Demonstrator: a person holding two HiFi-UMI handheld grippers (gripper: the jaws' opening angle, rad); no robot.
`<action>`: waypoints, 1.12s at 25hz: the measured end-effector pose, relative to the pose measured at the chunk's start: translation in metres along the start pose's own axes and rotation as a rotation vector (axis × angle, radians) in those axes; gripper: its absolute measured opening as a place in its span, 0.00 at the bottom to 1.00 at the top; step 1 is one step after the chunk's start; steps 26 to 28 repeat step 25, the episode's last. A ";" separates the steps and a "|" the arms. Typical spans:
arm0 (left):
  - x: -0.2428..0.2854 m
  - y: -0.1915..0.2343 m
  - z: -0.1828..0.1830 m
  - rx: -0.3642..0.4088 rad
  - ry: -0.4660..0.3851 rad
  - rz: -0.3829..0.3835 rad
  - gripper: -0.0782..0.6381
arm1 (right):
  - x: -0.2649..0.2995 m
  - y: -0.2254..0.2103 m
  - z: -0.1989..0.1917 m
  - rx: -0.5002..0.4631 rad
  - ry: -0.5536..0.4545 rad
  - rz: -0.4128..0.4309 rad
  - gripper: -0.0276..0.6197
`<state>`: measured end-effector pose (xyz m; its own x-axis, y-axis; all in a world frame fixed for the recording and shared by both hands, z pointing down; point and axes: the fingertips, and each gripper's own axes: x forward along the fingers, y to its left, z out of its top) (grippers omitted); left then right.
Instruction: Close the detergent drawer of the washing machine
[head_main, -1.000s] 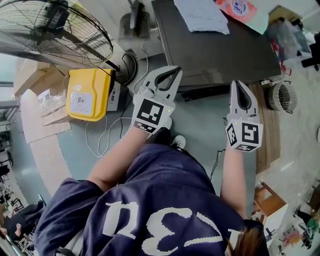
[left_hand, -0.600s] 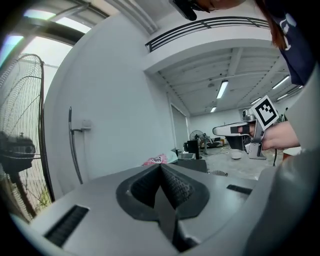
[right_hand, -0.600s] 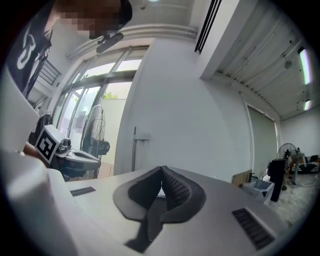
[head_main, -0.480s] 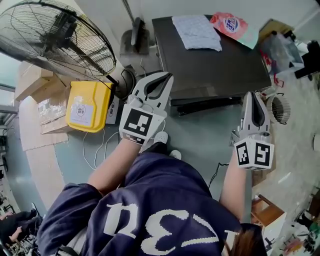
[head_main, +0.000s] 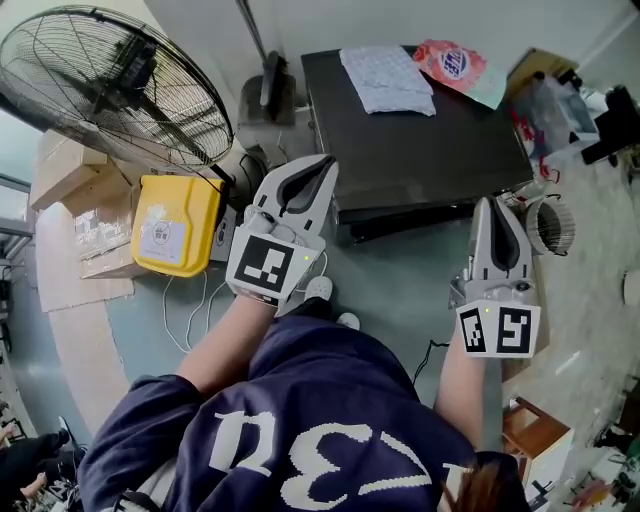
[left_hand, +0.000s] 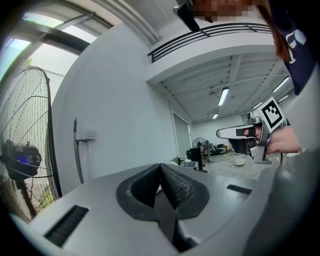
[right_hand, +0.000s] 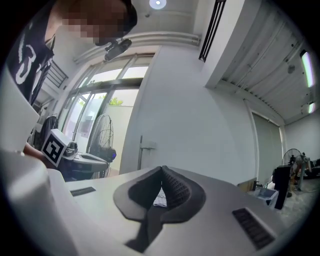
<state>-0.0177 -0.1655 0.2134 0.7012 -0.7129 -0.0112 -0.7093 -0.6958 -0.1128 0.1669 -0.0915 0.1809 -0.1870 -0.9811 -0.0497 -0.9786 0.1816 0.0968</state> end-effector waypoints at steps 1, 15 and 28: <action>-0.001 0.001 0.001 0.003 -0.003 0.003 0.13 | 0.000 0.002 0.002 -0.008 0.000 0.004 0.06; -0.012 0.001 -0.001 0.004 0.003 0.010 0.13 | -0.008 0.004 0.010 -0.014 -0.027 -0.038 0.07; -0.013 0.005 0.001 0.017 -0.003 0.015 0.13 | -0.007 0.003 0.014 -0.029 -0.034 -0.058 0.07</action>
